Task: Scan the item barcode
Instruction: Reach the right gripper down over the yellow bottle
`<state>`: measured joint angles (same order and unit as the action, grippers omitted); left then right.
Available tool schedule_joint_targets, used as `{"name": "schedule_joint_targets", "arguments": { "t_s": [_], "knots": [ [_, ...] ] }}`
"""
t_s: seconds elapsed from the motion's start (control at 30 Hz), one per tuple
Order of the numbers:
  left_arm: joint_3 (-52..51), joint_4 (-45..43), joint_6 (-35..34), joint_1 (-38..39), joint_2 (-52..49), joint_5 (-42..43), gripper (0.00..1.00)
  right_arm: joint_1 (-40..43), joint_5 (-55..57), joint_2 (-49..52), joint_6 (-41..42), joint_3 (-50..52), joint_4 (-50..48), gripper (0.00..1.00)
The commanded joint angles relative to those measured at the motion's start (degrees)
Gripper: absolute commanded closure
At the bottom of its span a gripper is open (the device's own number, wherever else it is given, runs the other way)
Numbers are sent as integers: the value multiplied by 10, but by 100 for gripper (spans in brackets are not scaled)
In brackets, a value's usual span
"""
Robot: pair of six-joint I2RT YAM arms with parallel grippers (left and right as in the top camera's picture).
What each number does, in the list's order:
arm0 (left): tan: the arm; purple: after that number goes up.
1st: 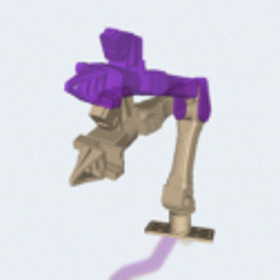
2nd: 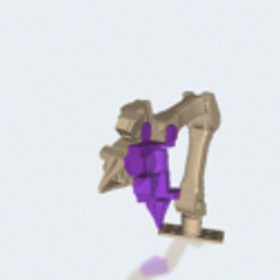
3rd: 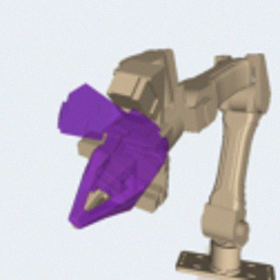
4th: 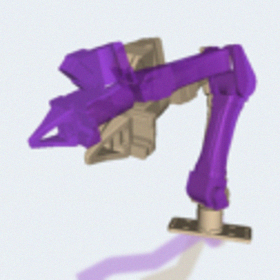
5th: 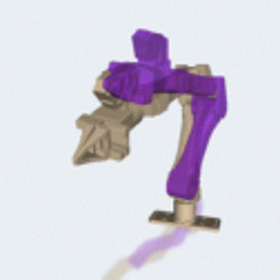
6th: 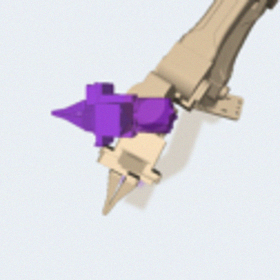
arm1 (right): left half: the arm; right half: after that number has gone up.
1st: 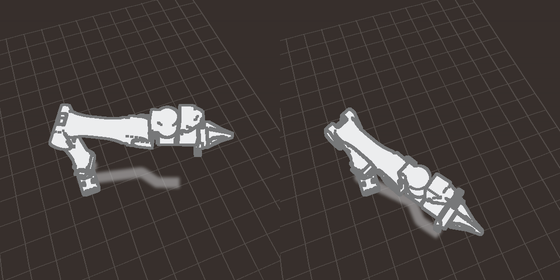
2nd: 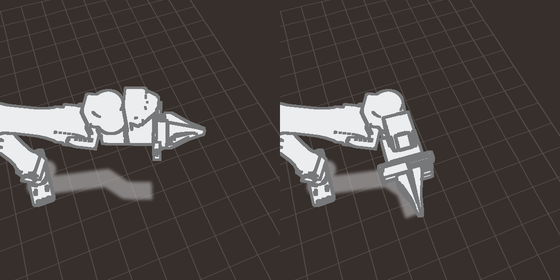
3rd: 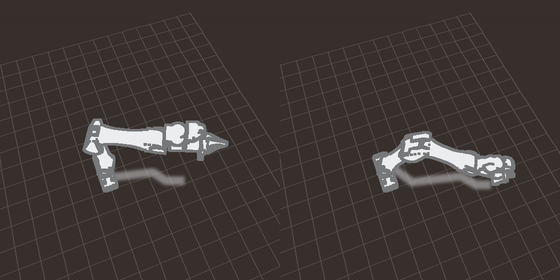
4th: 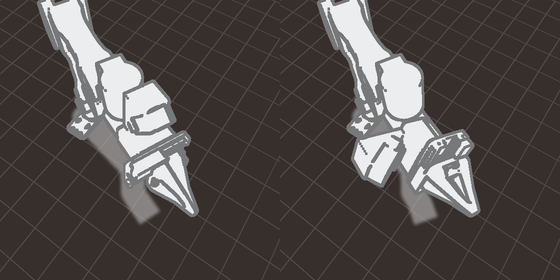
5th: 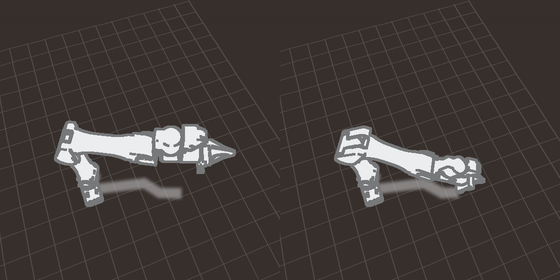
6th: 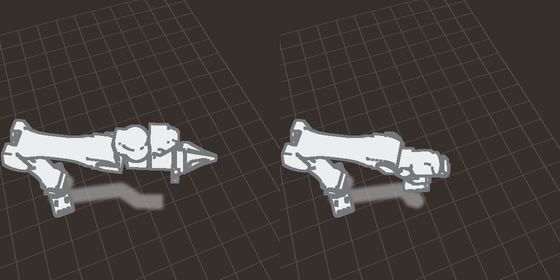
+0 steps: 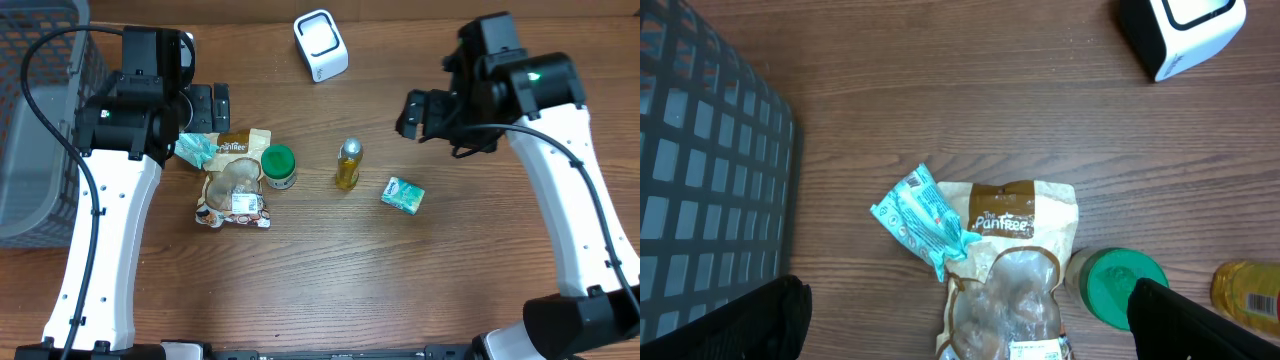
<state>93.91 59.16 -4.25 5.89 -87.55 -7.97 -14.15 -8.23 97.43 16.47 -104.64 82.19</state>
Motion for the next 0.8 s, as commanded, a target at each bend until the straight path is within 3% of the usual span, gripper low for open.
{"name": "schedule_joint_targets", "arguments": {
  "t_s": [0.0, 0.13, 0.43, 0.57, 0.77],
  "knots": [
    [7, 0, 9, -2, -3, -5, 0, -29, -5, 20, -1, 19, -17, 0],
    [7, 0, 9, -2, -3, -5, 0, -66, -4, 38, 3, 28, -53, 0],
    [7, 0, 9, -2, -3, -5, 1, -140, 39, 57, 98, 28, -142, 0],
    [7, 0, 9, -2, -3, -5, 0, -172, 105, 58, 149, 28, -144, 0],
    [7, 0, 9, -2, -3, -5, 1, -193, 127, 62, 153, 31, -145, 0]
  ]
}}
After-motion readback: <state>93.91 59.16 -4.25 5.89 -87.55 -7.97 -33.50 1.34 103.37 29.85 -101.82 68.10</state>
